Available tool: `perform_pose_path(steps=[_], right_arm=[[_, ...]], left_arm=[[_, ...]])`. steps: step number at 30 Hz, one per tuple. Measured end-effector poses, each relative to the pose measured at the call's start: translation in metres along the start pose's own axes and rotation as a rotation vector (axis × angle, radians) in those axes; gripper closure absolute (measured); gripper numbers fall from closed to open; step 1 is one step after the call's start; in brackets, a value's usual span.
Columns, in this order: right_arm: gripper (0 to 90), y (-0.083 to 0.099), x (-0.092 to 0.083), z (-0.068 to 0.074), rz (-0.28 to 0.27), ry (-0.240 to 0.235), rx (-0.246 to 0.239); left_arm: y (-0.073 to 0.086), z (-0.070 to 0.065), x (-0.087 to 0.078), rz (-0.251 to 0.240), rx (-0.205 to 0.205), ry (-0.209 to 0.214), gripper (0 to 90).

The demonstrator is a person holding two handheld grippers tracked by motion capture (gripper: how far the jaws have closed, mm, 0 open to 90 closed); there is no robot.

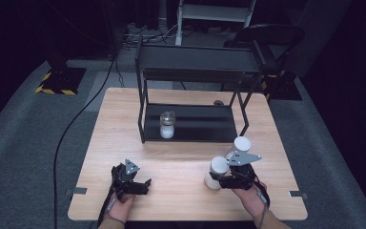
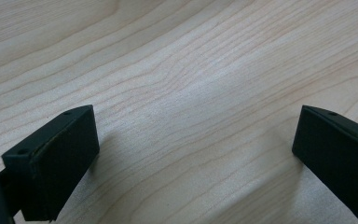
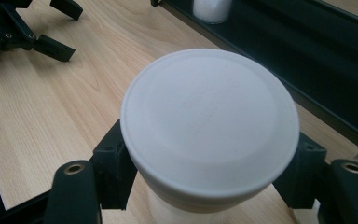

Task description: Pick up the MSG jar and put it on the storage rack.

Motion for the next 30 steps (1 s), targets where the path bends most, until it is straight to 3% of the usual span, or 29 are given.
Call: perform_pose_path(steps=[13, 30], right_arm=[[33.4, -0.034, -0.012, -0.002, -0.017, 0.028, 0.006], [33.4, -0.084, -0.010, -0.012, -0.031, 0.061, 0.004]], left_arm=[[0.000, 0.003, 0.000, 0.001, 0.015, 0.015, 0.1], [0.000, 0.003, 0.000, 0.000, 0.015, 0.015, 0.1]])
Point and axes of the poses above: each handheld gripper's, and its own axes: x roughly forward along the jaws, y roughly out of its underside, z roughly to its left, the point moved 10 cm from there along x, roughly forward along the jaws, and after that the axes turned 1 degree about x, right-handed, at the moved point
